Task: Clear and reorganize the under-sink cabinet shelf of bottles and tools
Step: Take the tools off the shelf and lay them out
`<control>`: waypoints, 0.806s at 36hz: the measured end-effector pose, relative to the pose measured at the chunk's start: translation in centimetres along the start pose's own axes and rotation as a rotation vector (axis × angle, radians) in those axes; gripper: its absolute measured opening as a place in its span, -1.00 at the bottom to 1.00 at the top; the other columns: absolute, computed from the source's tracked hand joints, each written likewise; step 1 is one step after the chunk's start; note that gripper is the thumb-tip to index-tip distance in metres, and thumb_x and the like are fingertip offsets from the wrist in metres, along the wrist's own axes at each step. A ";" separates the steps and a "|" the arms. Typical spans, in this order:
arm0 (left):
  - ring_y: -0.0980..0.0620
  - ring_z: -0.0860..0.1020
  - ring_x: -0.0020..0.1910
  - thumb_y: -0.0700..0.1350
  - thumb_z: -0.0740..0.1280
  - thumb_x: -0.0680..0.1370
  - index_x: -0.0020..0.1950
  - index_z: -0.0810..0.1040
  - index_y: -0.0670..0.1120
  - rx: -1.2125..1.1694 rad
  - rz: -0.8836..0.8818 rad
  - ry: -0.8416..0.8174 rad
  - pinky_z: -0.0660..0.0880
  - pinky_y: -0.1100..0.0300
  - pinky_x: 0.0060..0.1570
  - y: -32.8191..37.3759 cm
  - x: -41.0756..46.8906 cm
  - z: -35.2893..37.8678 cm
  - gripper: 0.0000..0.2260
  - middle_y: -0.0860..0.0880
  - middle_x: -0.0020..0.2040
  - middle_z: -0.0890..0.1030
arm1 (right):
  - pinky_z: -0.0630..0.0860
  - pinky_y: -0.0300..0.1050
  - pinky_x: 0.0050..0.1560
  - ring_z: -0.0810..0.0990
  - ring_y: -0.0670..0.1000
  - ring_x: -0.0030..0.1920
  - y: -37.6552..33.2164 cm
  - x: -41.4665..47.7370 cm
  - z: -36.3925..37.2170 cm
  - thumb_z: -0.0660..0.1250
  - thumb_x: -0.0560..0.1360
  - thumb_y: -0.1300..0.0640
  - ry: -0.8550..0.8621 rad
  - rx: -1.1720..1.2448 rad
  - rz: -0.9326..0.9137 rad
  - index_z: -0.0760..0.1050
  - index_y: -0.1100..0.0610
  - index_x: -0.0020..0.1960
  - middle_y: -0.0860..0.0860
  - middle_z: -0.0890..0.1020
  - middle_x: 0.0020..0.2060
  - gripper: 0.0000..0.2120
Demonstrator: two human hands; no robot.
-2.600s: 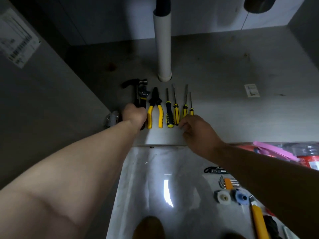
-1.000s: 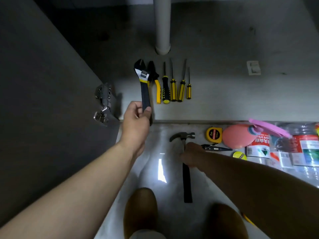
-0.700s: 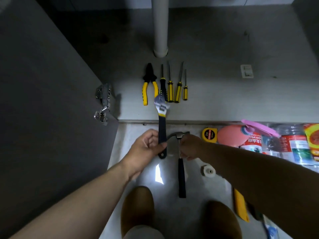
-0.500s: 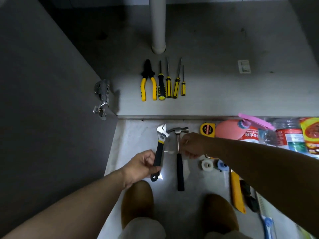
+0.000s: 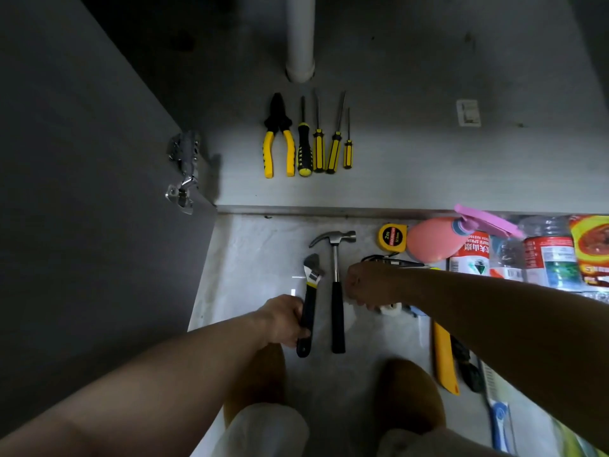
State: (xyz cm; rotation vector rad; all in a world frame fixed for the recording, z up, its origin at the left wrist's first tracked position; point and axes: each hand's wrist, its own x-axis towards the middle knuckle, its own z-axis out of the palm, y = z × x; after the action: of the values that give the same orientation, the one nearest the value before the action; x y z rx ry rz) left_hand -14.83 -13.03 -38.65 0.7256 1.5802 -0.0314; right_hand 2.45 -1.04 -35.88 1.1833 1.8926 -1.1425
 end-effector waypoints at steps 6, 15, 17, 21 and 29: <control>-0.21 0.67 0.09 -0.34 0.41 0.55 0.12 0.55 -0.28 0.003 -0.027 0.015 0.64 -0.07 0.10 0.0 -0.1 0.0 -0.83 -0.28 0.16 0.62 | 0.63 0.06 0.04 0.69 0.13 -0.04 -0.2 -0.6 -0.1 0.17 0.63 0.11 0.020 -0.030 -0.031 0.56 0.19 0.14 0.12 0.69 -0.04 -0.75; -0.08 0.62 0.08 0.03 0.21 0.61 0.13 0.57 0.01 0.591 0.177 0.268 0.56 0.10 0.03 1.7 -0.7 -0.5 -0.79 -0.03 0.11 0.64 | 0.48 -0.16 -0.10 0.60 0.05 -0.10 -0.2 -0.8 -0.2 0.22 0.60 0.19 0.030 -0.031 -0.137 0.55 0.22 -0.03 0.14 0.66 0.02 -0.84; -0.05 0.64 -0.08 0.06 0.19 0.60 -0.02 0.51 0.06 0.486 0.321 0.543 0.58 0.10 -0.12 5.0 -0.5 -3.6 -0.85 0.00 -0.05 0.66 | 0.37 -0.33 -0.14 0.51 -0.05 -0.15 -1.6 -0.4 -3.7 0.27 0.56 0.20 0.289 -0.042 -0.285 0.58 0.16 -0.05 0.03 0.63 -0.10 -0.88; 0.02 0.56 -0.21 -0.06 0.24 0.58 -0.09 0.44 0.09 0.240 0.600 0.871 0.54 0.06 -0.26 8.9 -1.3 -6.0 -0.93 0.09 -0.18 0.57 | 0.49 -0.08 -0.13 0.56 0.03 -0.17 -3.4 -0.4 -5.7 0.22 0.52 0.24 0.625 0.107 -0.406 0.53 0.10 -0.12 0.02 0.61 -0.18 -0.86; -0.22 0.35 0.32 -0.04 0.35 0.56 0.37 0.47 0.05 0.279 0.423 1.133 0.37 -0.05 0.26 13.4 -0.5 -12.7 -0.63 -0.17 0.27 0.40 | 0.59 0.07 0.02 0.49 0.11 0.05 -4.2 0.2 -9.8 0.29 0.50 0.24 0.942 0.217 -0.290 0.47 0.08 0.24 0.11 0.37 0.13 -0.68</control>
State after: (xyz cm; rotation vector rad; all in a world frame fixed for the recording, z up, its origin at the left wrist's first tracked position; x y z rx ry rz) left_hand -19.97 2.93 -30.80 1.4295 2.4648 0.5711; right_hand -2.05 6.99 -30.41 1.8231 2.7514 -1.0312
